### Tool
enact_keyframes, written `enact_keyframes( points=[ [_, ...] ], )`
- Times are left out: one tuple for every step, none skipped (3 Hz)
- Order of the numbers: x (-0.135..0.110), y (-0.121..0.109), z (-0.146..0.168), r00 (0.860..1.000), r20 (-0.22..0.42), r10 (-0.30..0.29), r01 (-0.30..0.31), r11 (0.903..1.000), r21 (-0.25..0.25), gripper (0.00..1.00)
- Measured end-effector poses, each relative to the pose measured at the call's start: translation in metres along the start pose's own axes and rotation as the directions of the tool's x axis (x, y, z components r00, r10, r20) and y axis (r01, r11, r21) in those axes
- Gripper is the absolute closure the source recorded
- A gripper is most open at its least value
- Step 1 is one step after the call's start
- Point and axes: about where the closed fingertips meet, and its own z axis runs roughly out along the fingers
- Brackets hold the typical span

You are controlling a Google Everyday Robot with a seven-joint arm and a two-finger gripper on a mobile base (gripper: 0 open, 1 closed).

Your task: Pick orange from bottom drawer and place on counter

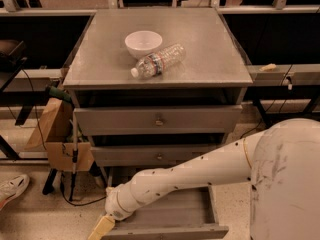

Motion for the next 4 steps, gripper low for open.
enact_keyframes(
  points=[
    [-0.005, -0.029, 0.029, 0.996, 0.048, -0.075, 0.073, 0.9958, 0.056, 0.00],
    [-0.018, -0.069, 0.051, 0.990, 0.029, -0.141, 0.136, 0.9813, 0.136, 0.00],
    [-0.006, -0.082, 0.065, 0.984, -0.037, -0.173, 0.176, 0.9746, 0.138, 0.00],
    [-0.007, -0.081, 0.063, 0.982, -0.020, -0.187, 0.188, 0.9724, 0.138, 0.00]
  ],
)
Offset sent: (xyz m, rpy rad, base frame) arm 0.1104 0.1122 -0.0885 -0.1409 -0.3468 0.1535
